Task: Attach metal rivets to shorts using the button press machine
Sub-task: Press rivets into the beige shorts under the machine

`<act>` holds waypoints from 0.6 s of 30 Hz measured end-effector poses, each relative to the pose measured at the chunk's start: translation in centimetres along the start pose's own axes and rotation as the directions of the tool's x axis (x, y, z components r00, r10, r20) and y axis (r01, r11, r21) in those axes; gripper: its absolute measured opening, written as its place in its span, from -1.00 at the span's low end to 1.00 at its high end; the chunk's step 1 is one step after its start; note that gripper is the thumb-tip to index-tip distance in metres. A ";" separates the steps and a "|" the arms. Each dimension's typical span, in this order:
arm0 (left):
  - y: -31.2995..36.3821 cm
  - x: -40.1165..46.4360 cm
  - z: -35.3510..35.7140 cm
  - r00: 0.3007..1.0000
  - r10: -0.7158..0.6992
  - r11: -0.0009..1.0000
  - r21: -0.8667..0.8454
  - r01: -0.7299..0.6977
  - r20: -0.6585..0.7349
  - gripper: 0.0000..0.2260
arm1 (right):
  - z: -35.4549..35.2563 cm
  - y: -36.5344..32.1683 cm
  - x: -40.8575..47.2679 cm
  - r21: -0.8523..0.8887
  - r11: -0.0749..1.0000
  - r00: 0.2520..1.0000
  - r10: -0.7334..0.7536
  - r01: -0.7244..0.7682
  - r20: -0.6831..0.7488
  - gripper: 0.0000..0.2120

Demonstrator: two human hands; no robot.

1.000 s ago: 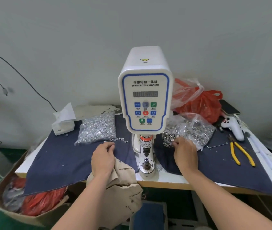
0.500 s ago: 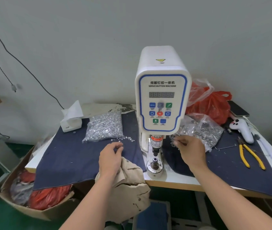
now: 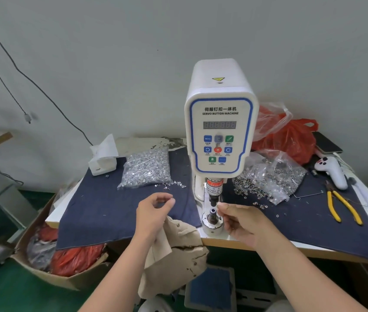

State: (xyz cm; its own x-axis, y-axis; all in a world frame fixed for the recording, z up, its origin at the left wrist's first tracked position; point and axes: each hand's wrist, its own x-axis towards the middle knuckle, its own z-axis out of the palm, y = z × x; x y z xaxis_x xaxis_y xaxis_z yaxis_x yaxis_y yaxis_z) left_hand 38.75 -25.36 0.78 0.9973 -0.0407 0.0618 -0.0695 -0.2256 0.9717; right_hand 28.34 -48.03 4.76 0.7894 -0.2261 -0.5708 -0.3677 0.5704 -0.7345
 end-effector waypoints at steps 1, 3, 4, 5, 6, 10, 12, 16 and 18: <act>0.1 -0.6 0.0 1.000 -0.008 1.000 -0.027 0.008 0.024 -0.88 | 0.1 0.1 0.0 0.036 0.998 0.999 0.051 -0.051 0.017 -0.89; 0.2 -1.8 0.0 0.998 -0.031 0.996 -0.076 0.036 0.062 -0.87 | 0.2 0.2 -0.1 0.109 0.985 0.990 0.130 -0.135 0.052 -0.91; 0.2 -2.3 0.1 0.996 -0.044 0.994 -0.097 0.051 0.074 -0.86 | 0.3 0.2 -0.2 0.134 0.978 0.986 0.155 -0.162 0.065 -0.93; 0.3 -2.8 0.3 0.995 -0.057 0.991 -0.115 0.066 0.084 -0.85 | 0.3 0.3 -0.2 0.148 0.973 0.983 0.169 -0.178 0.072 -0.94; 0.5 -3.2 0.5 0.993 -0.068 0.988 -0.128 0.080 0.092 -0.85 | 0.4 0.3 -0.2 0.158 0.970 0.982 0.175 -0.185 0.075 -0.96; 1.1 -4.3 1.3 0.989 -0.098 0.980 -0.160 0.116 0.112 -0.84 | 0.9 0.2 -0.6 0.198 0.957 0.976 0.201 -0.214 0.086 -0.95; 1.4 -4.6 1.6 0.988 -0.104 0.977 -0.172 0.124 0.116 -0.86 | 0.9 0.1 -0.8 0.240 0.938 0.967 0.225 -0.249 0.122 -0.89; 1.7 -5.0 1.7 0.986 -0.112 0.974 -0.185 0.134 0.122 -0.88 | 0.8 0.1 -1.1 0.276 0.923 0.961 0.234 -0.268 0.151 -0.79; 1.7 -5.1 1.7 0.985 -0.118 0.973 -0.184 0.141 0.128 -0.88 | 0.8 0.1 -1.1 0.280 0.922 0.960 0.232 -0.268 0.156 -0.78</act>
State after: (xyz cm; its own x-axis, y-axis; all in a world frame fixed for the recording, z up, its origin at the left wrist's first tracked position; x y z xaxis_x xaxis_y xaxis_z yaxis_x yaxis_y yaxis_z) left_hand 33.53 -27.23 1.75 0.9870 -0.1376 -0.0833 0.0777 -0.0459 0.9959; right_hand 27.82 -47.08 5.66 0.7495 0.0387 -0.6609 -0.4128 0.8077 -0.4209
